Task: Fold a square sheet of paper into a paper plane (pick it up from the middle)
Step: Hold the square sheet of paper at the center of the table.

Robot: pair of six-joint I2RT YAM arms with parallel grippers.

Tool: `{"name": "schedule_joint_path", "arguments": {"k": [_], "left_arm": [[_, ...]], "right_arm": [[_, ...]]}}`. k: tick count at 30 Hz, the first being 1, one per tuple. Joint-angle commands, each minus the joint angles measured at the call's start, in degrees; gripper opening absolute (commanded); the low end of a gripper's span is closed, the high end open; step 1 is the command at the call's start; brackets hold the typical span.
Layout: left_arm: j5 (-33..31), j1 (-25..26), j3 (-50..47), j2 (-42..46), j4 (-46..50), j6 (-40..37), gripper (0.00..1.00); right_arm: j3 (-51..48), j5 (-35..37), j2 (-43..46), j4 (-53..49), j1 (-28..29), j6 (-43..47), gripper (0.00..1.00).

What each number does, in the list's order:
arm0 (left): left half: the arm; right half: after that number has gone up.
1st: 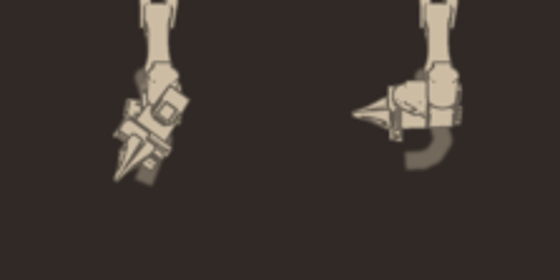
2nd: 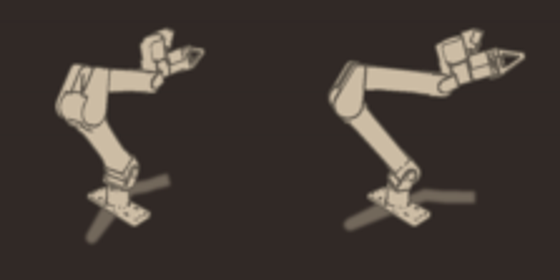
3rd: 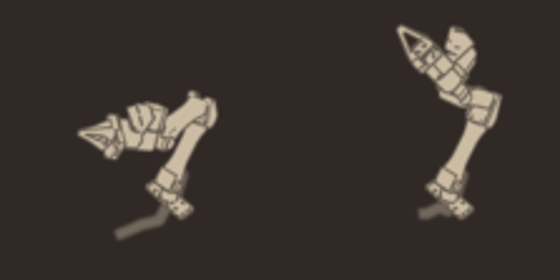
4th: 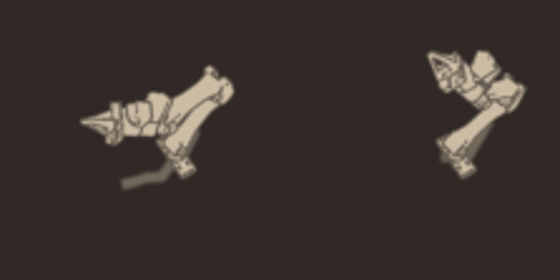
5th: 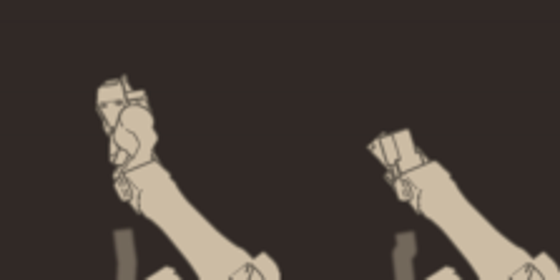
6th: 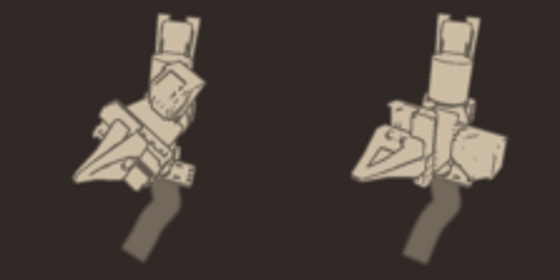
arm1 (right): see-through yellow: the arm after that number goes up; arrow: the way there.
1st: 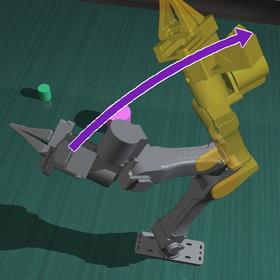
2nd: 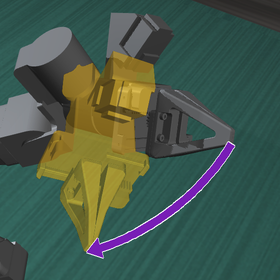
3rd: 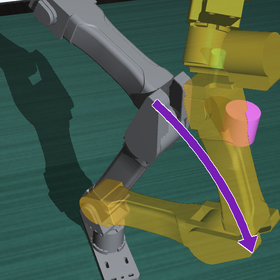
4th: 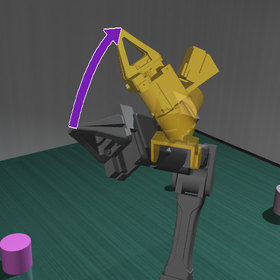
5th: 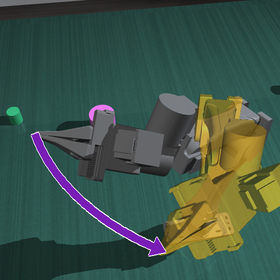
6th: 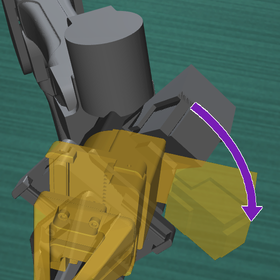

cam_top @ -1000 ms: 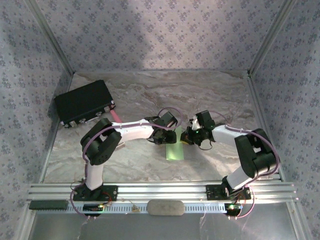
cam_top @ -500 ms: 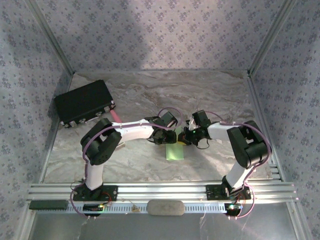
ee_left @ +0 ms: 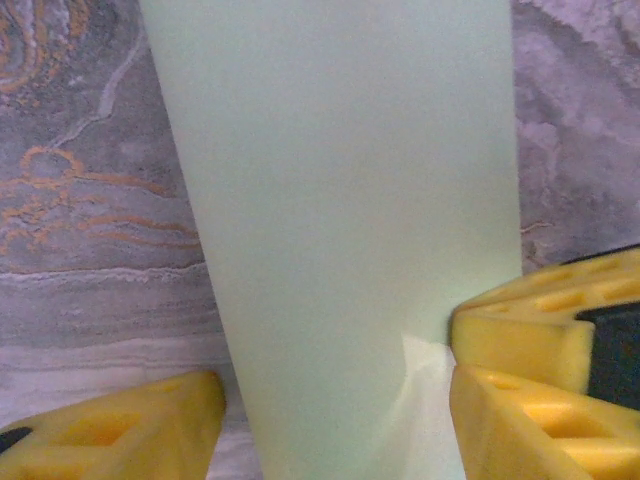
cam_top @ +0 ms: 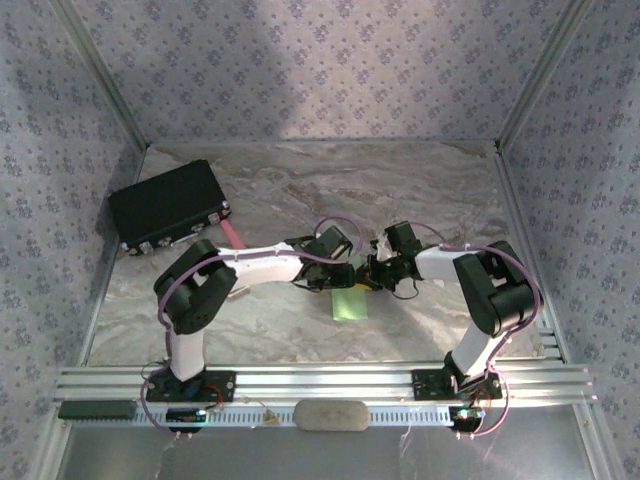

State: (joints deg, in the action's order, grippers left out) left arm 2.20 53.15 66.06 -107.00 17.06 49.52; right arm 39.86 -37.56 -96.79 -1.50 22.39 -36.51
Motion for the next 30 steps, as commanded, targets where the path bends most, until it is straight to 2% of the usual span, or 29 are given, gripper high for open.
{"name": "schedule_joint_path", "arguments": {"k": [1, 5, 8, 12, 19, 30], "left_arm": [[-3.9, -1.5, -4.0, 6.1, -0.9, -0.5, 0.68], [2.0, -4.2, -8.3, 11.9, -7.0, -1.0, 0.47], [11.1, -7.0, -11.5, 12.6, -15.6, 0.4, 0.21], [20.1, -9.0, -12.7, 10.3, -24.0, 2.7, 0.02], [25.3, -9.1, -11.9, 5.2, -28.2, 4.6, 0.0], [24.2, -9.9, -13.3, 1.4, -28.5, 4.5, 0.0]], "right_arm": [[-1.6, 6.8, -3.8, -6.9, 0.5, 2.4, 0.0], [-1.2, 7.5, -4.2, -7.7, 0.4, 2.6, 0.0], [-0.9, 7.8, -4.1, -7.9, 0.4, 2.5, 0.0], [-1.0, 8.5, -4.1, -8.3, 0.5, 2.5, 0.0], [-0.9, 9.1, -4.1, -9.0, 0.5, 2.5, 0.0], [-0.9, 9.3, -3.9, -9.1, 0.5, 2.4, 0.0]]}}
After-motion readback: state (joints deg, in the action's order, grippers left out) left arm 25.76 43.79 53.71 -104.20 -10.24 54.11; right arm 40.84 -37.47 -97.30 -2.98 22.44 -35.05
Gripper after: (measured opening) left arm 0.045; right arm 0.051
